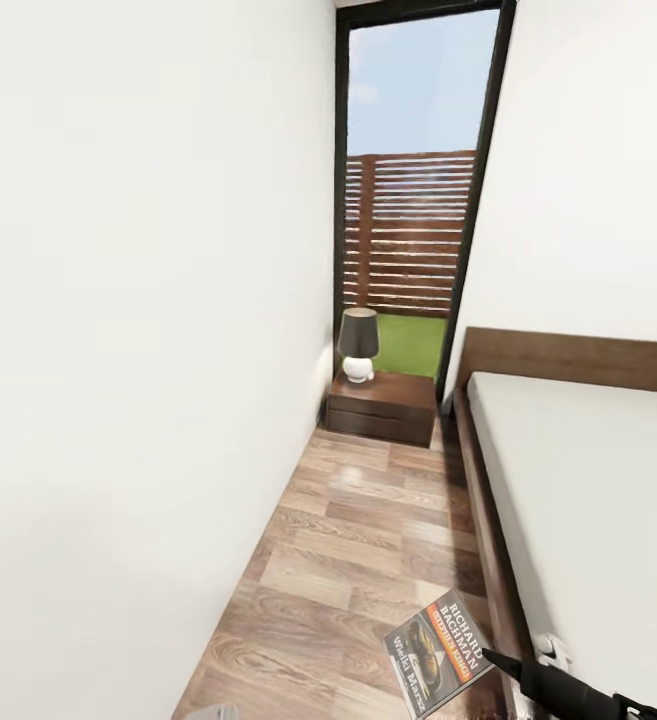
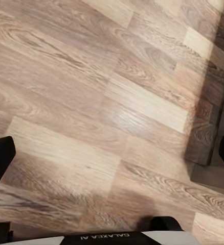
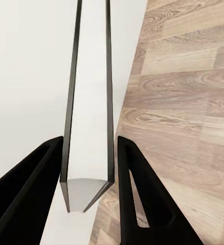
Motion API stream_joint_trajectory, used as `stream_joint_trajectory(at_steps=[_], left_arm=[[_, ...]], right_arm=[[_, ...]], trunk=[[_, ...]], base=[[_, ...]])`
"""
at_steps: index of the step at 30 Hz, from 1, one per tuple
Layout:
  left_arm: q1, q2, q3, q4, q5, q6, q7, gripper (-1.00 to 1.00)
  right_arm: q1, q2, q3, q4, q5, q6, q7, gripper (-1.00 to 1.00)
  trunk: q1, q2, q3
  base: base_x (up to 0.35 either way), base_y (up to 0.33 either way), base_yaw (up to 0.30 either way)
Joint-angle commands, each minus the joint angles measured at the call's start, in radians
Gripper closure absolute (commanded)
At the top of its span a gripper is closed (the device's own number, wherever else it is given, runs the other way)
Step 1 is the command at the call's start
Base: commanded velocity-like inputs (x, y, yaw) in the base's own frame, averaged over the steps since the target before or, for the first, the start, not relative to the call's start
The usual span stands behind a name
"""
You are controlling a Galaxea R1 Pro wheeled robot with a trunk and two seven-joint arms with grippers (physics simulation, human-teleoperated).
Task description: In the bedroom, move the book from the bed onto either nightstand, and place the two sandals side by side next to the bed.
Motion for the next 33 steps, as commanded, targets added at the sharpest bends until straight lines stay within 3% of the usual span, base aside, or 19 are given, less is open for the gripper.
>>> stream_joint_trajectory(at_steps=[1,6,15,22,33], left_arm=[[-0.001,0.0,-0.008,0.001,0.008,-0.005,-0.003,-1.0],[-0.001,0.001,-0.009,0.002,0.007,-0.005,-0.003,-1.0],[-0.001,0.003,-0.008,0.002,0.008,-0.005,-0.003,-1.0],[-0.001,0.003,-0.009,0.002,0.008,-0.004,-0.003,-1.0],[-0.001,0.007,-0.007,0.002,0.009,-0.003,-0.003,-1.0]], right_arm=[[-0.002,0.001,0.003,0.003,-0.01,0.006,0.005,1.0],[-0.002,0.001,0.003,0.003,-0.01,0.005,0.004,1.0],[-0.002,0.001,0.003,0.003,-0.01,0.005,0.004,1.0],[-0.002,0.001,0.003,0.003,-0.01,0.005,0.004,1.0],[-0.002,0.001,0.003,0.003,-0.01,0.004,0.005,1.0]], trunk=[[0.0,-0.001,-0.001],[0.0,-0.001,-0.001],[0.0,-0.001,-0.001],[0.0,-0.001,-0.001],[0.0,-0.001,-0.001]], base=[[0.0,0.0,-0.251],[0.145,0.001,-0.199],[0.29,0.087,-0.013],[0.036,0.023,-0.044],[0.073,0.052,-0.216]])
